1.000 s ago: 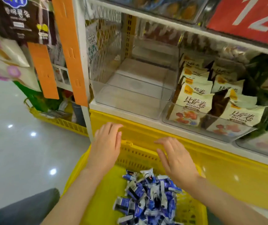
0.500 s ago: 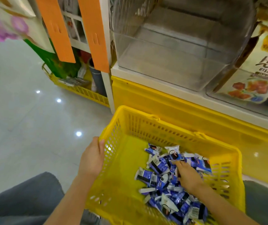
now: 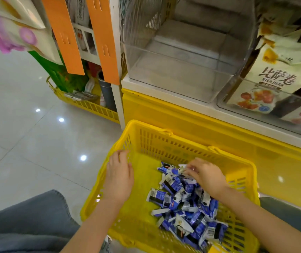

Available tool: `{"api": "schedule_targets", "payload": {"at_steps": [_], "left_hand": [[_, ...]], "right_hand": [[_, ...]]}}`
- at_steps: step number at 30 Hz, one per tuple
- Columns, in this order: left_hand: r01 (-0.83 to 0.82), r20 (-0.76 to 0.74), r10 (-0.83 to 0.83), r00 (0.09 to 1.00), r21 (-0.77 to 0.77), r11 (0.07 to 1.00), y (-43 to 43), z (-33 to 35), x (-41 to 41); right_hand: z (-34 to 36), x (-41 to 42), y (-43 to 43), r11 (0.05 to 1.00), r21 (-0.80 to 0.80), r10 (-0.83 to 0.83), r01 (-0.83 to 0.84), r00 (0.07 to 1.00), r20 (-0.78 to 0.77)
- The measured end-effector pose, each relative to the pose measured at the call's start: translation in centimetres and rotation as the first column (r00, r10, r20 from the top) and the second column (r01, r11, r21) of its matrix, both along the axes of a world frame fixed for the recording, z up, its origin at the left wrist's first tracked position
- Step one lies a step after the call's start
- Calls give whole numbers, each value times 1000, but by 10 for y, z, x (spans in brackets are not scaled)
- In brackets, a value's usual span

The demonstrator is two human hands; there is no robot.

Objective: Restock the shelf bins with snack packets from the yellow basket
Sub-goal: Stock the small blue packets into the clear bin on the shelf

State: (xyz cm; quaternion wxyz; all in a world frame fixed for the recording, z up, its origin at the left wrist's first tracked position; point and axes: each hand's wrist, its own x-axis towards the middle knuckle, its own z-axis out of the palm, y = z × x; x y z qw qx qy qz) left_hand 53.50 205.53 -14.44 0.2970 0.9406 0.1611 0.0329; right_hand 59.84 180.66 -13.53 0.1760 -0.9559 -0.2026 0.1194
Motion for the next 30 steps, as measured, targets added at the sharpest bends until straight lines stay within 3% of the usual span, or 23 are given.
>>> {"api": "schedule_targets", "payload": {"at_steps": [2, 3, 5, 8, 10, 12, 14, 17, 19, 22, 25, 30], "left_hand": [[5, -143, -50, 988, -296, 955, -23, 6, -5], [-85, -273, -63, 960, -500, 862, -33, 13, -6], [-320, -445, -119, 888, -782, 535, -48, 26, -9], [-420, -444, -156, 882, -892, 165, -56, 31, -11], [-384, -391, -143, 909, -921, 71, -57, 33, -13], [-313, -338, -145, 930, -934, 172, -60, 33, -16], [-293, -334, -104, 937, -913, 285, -61, 33, -20], [-337, -361, -18, 932, -887, 315, -59, 31, -23], [-348, -373, -7, 928, -871, 348, -58, 30, -23], [-345, -387, -33, 922, -854, 390, -59, 27, -24], [-333, -392, -61, 918, -845, 418, -62, 22, -25], [-343, -407, -61, 911, -833, 434, -62, 14, -29]], "right_hand": [[22, -8, 15, 990, 139, -54, 39, 993, 105], [31, -15, 22, 976, 216, -74, 39, 985, 155], [47, -32, 33, 943, 331, -53, -37, 965, 257], [56, -57, 36, 930, 295, 96, -220, 919, 382], [53, -70, 34, 920, 235, 198, -315, 888, 415], [48, -79, 27, 893, 237, 280, -383, 884, 376], [38, -83, 17, 891, 280, 296, -356, 925, 237], [7, -76, -9, 977, 210, -24, 38, 998, -66], [-22, -67, -35, 962, 22, -260, 271, 940, -223], [-59, -63, -65, 905, -155, -426, 397, 821, -380], [-82, -64, -78, 889, -281, -452, 362, 795, -405], [-97, -53, -71, 846, -460, -423, 269, 864, -272]]}}
